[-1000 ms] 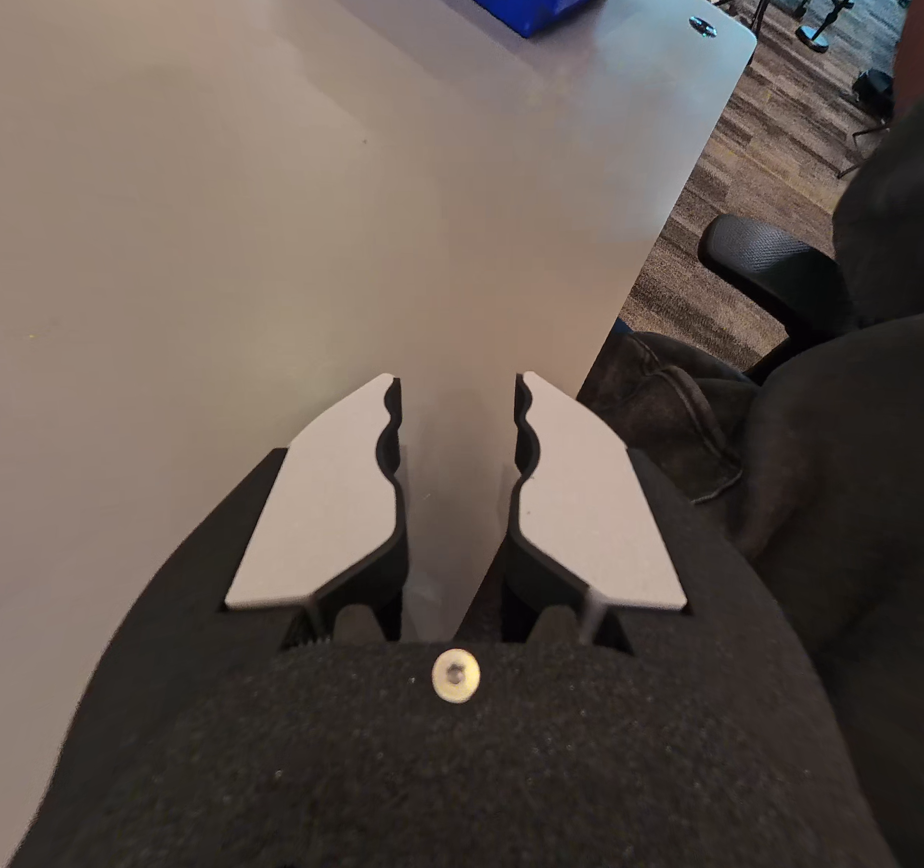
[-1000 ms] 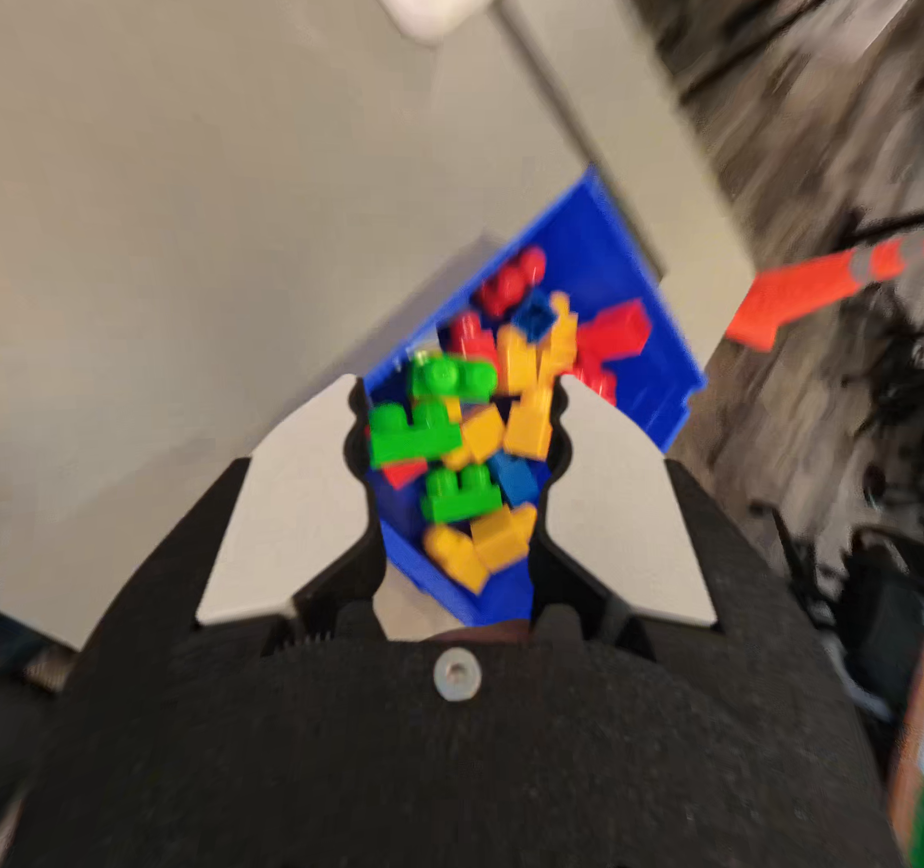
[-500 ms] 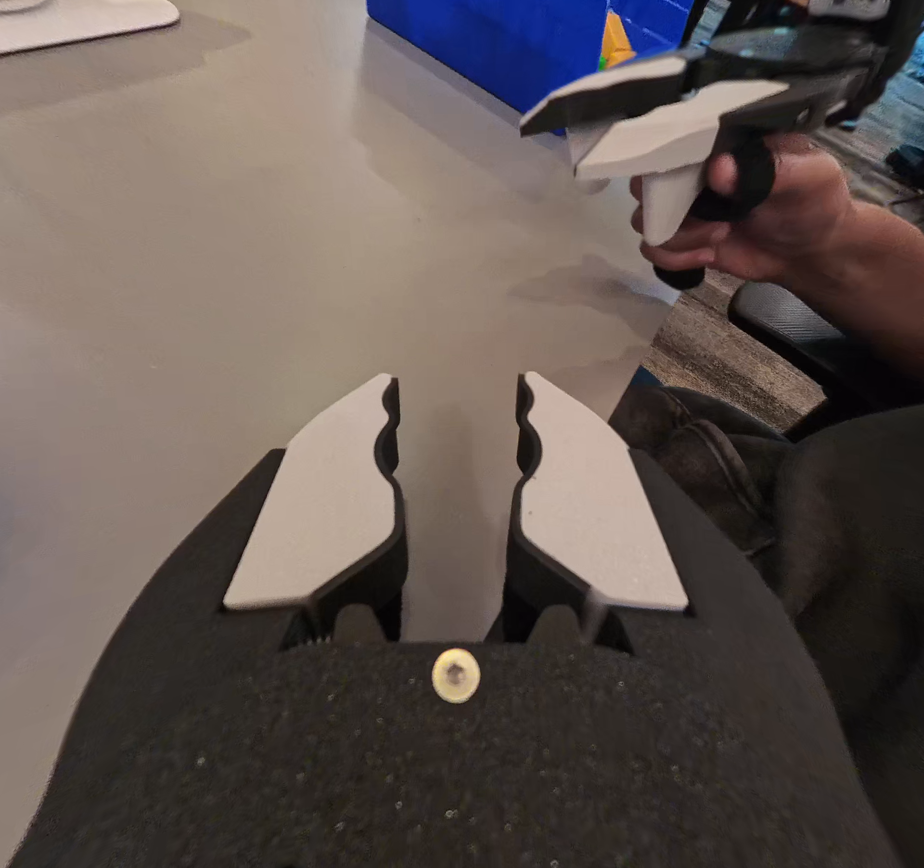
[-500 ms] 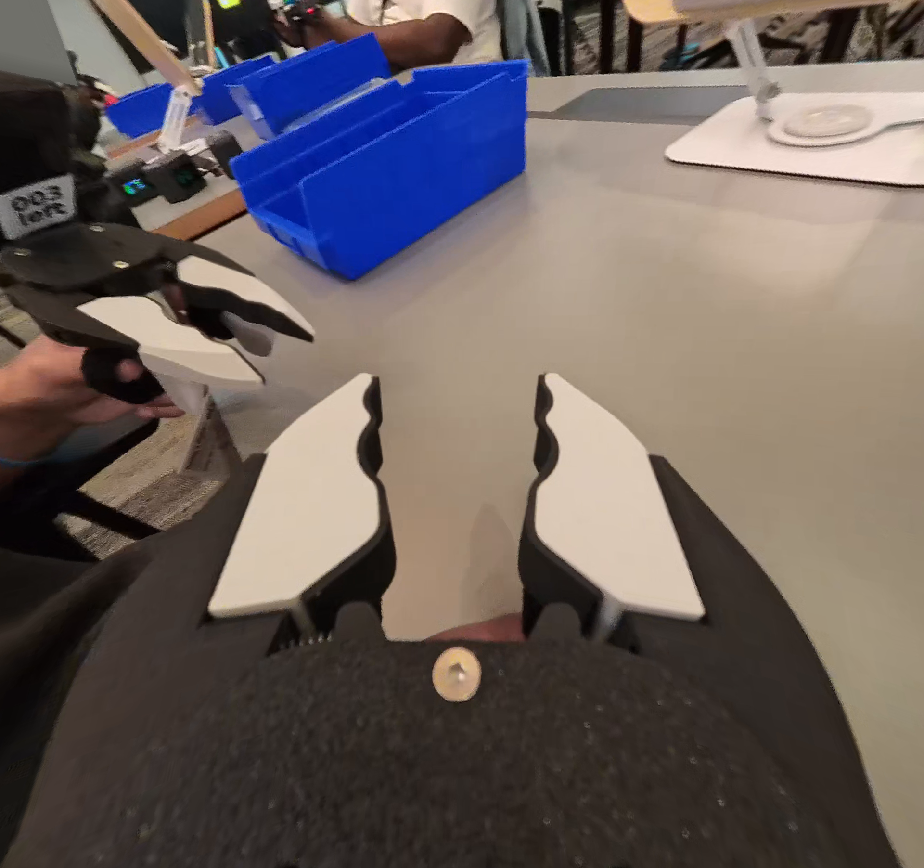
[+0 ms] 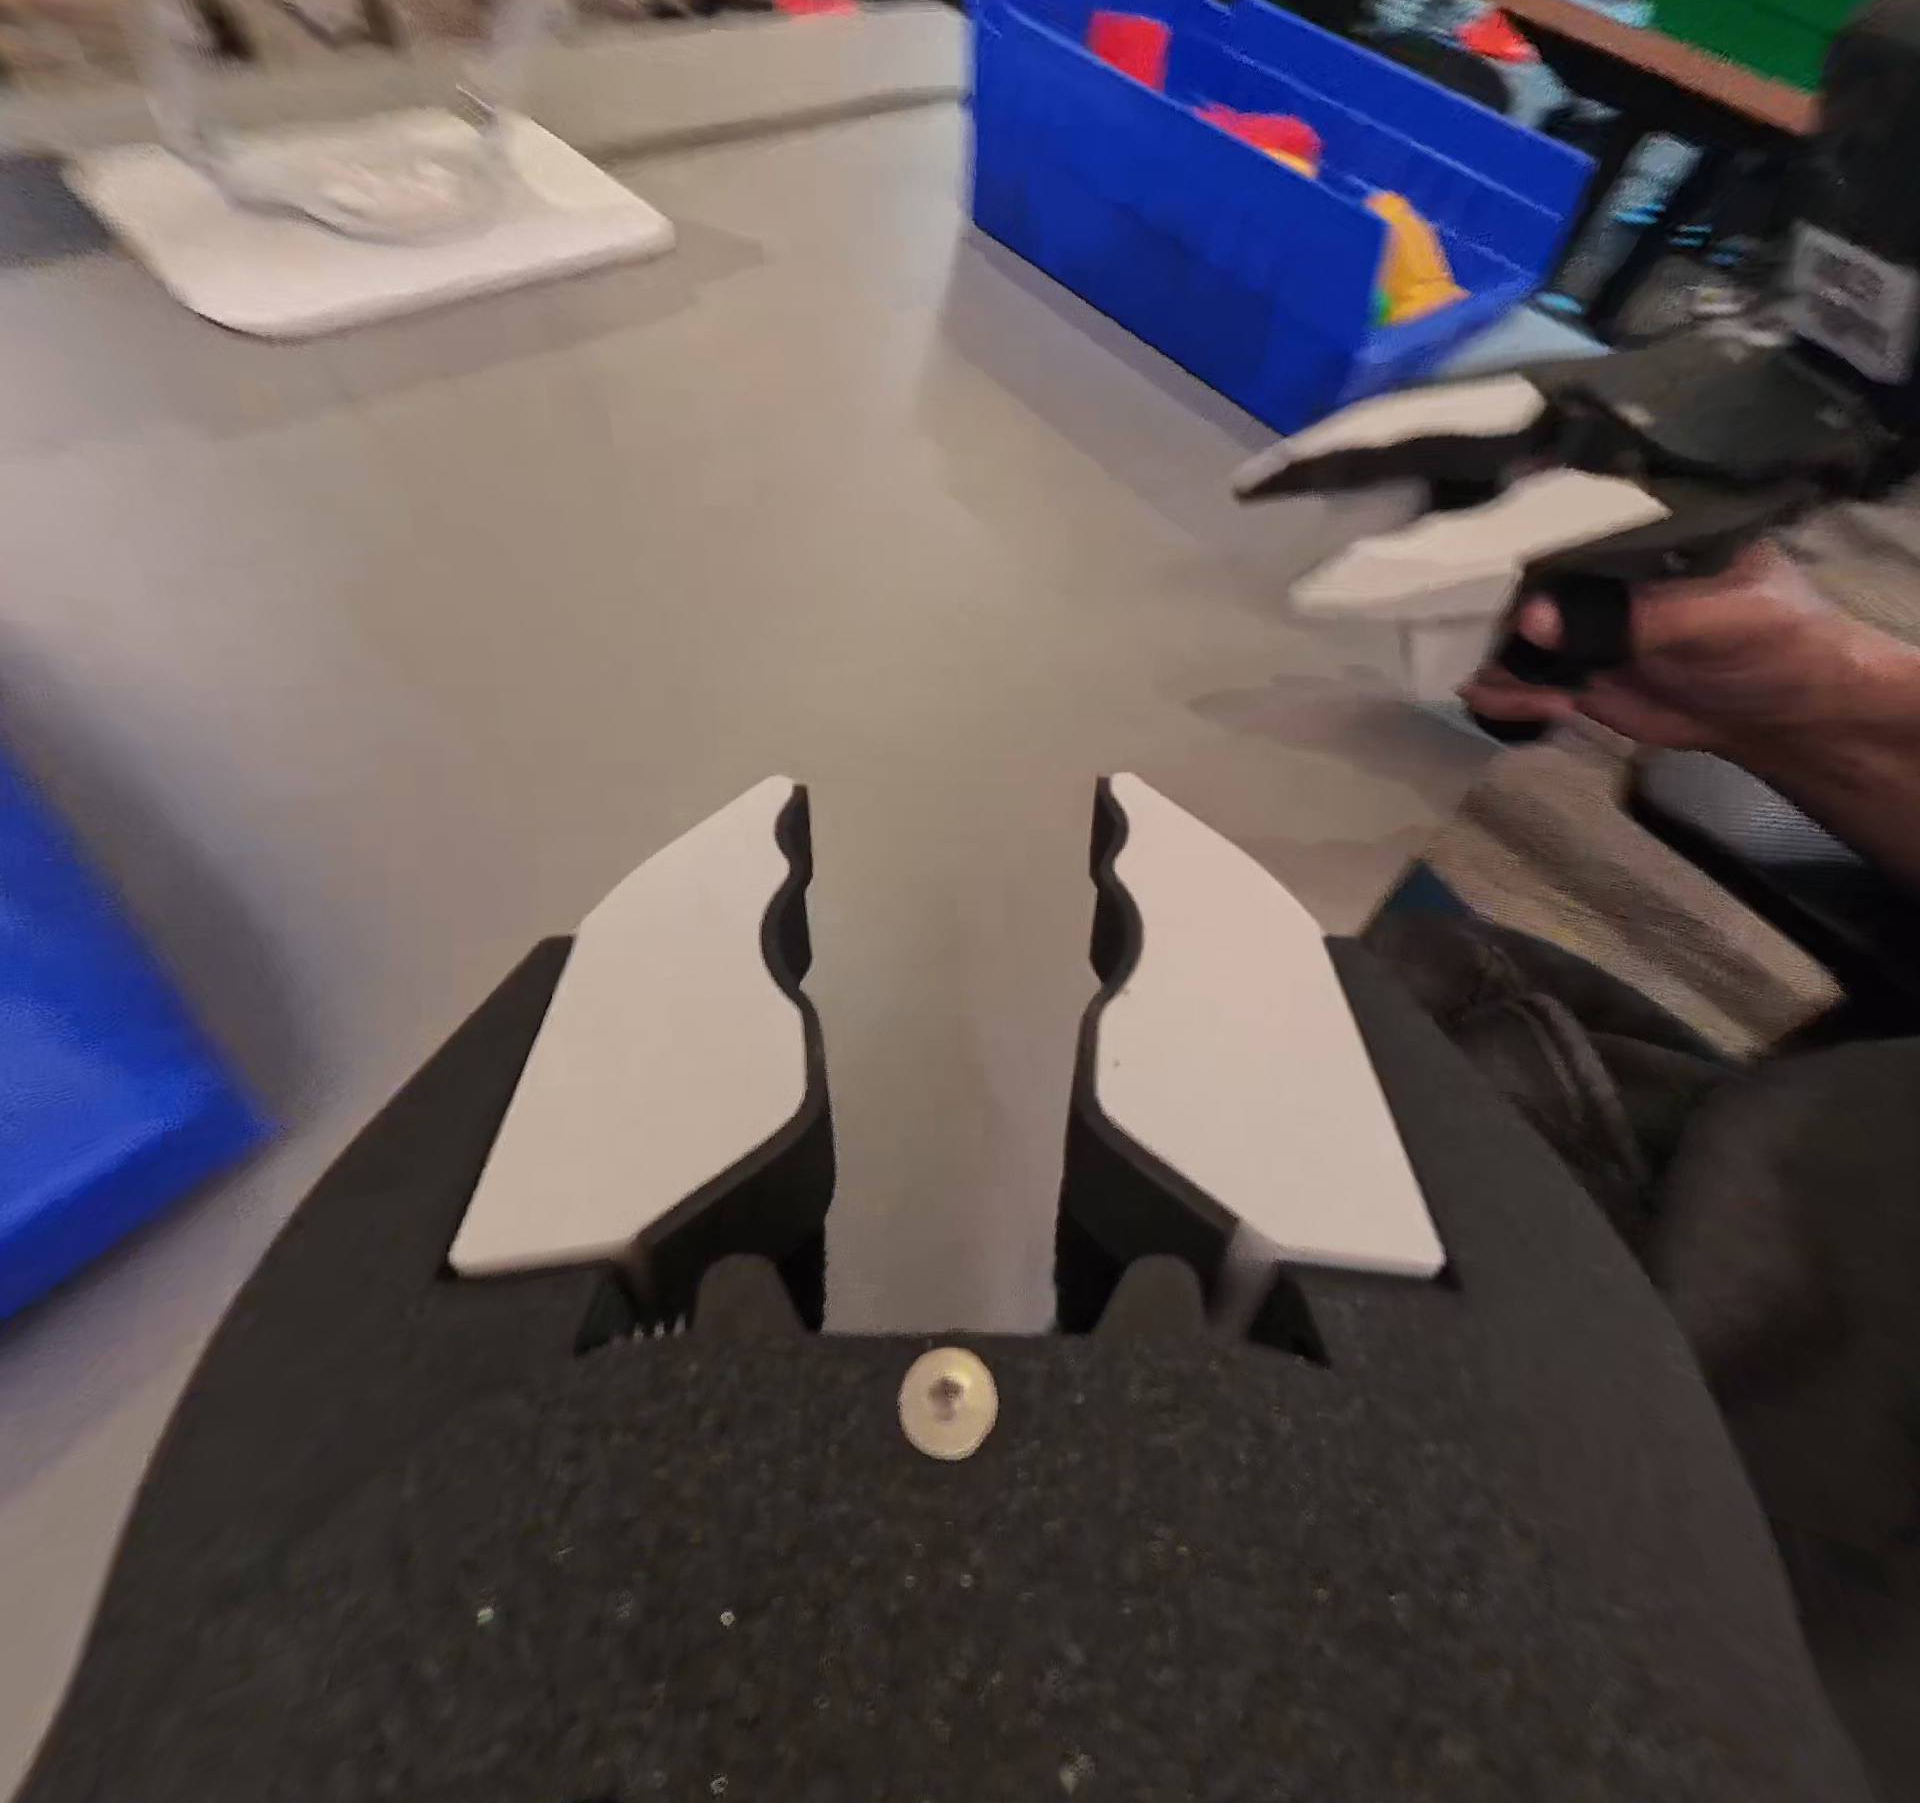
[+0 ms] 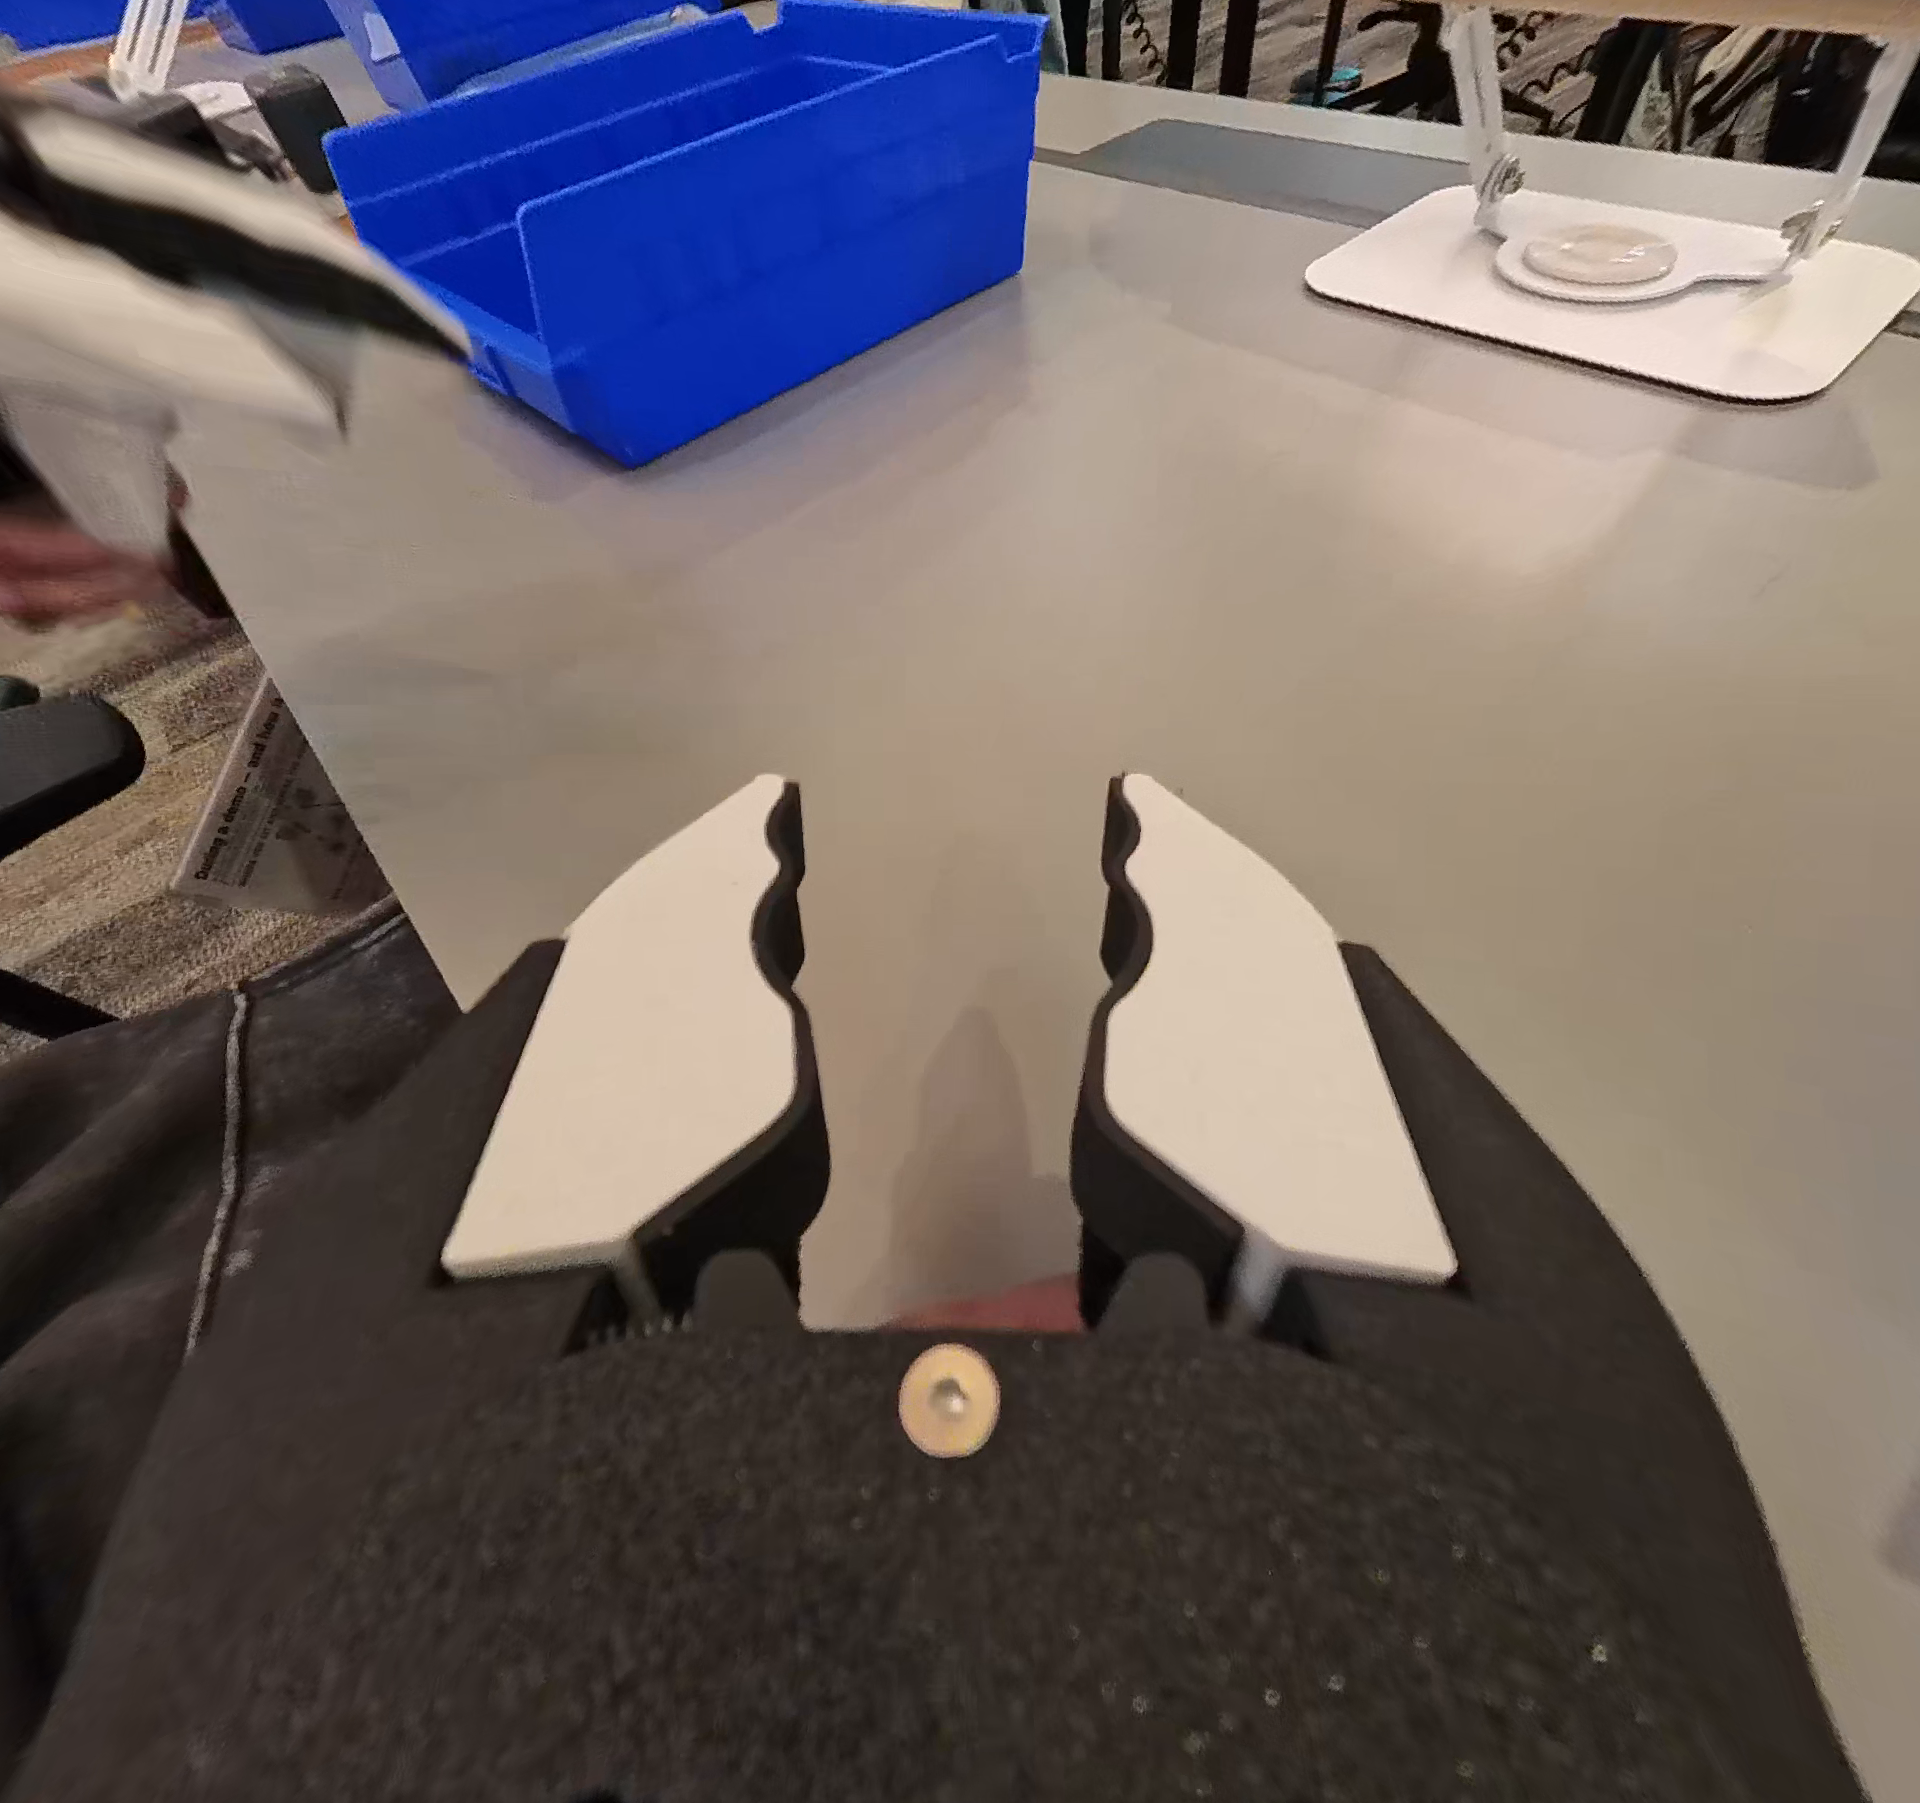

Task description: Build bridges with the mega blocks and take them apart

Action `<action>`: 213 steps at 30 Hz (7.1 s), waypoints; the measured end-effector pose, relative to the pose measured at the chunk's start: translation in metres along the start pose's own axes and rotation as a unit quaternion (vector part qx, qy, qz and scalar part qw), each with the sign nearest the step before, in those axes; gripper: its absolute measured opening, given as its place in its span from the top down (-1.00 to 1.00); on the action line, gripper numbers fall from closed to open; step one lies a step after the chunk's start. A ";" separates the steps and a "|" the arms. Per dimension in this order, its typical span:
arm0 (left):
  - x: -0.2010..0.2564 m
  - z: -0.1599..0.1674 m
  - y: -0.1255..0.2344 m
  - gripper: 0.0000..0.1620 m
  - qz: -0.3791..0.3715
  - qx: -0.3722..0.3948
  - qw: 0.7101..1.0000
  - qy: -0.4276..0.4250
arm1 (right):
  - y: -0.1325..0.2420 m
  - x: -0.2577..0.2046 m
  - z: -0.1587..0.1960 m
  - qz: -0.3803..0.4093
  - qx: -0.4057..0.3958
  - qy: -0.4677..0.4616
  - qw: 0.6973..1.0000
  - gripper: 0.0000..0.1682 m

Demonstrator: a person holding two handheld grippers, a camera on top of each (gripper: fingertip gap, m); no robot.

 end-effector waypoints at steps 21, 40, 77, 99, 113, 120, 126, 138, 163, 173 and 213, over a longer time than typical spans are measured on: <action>-0.301 -0.049 -0.100 0.35 -0.268 -0.201 0.934 0.120 | -0.004 0.003 0.004 -0.020 -0.019 0.007 1.000 0.40; -0.262 -0.091 -0.032 0.56 -0.176 -0.033 0.983 0.050 | -0.002 0.005 0.009 -0.018 -0.034 -0.005 0.999 0.47; -0.029 -0.056 -0.085 0.57 0.325 0.102 0.927 0.160 | -0.083 0.018 -0.038 -0.369 0.027 -0.167 0.914 0.58; -0.021 -0.039 -0.094 0.55 0.357 0.026 0.929 0.097 | -0.073 0.022 -0.041 -0.361 0.036 -0.173 0.916 0.58; -0.022 -0.038 -0.100 0.56 0.394 0.045 0.904 0.157 | -0.067 0.027 -0.056 -0.329 0.114 -0.173 0.921 0.51; -0.022 -0.040 -0.100 0.56 0.359 0.107 0.911 0.174 | -0.072 0.023 -0.046 -0.330 0.081 -0.172 0.925 0.57; -0.036 -0.055 -0.088 0.56 0.374 0.149 0.893 0.198 | -0.082 0.007 -0.039 -0.328 0.044 -0.148 0.932 0.57; -0.036 -0.047 -0.063 0.56 0.362 0.069 0.926 0.083 | 0.065 0.100 -0.117 -0.045 0.063 -0.073 0.994 0.57; -0.018 -0.038 -0.076 0.55 0.364 0.020 0.931 0.037 | 0.086 0.253 -0.132 0.198 -0.294 0.127 0.926 0.38; -0.022 -0.030 -0.087 0.55 0.360 -0.015 0.932 0.035 | -0.004 0.039 -0.054 -0.263 -0.030 -0.014 0.964 0.26; 0.006 -0.019 -0.098 0.56 0.367 -0.038 0.929 -0.013 | -0.006 0.043 -0.103 -0.312 0.235 -0.081 0.917 0.59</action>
Point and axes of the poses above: each gripper's, where its closed fingertips meet, y back along the fingers, z out of its underside, x = y × z across the jaws, the point moved 8 cm from there along y, back along the fingers, and after that the axes turned 7 degrees about -z, right-handed, at the moved point
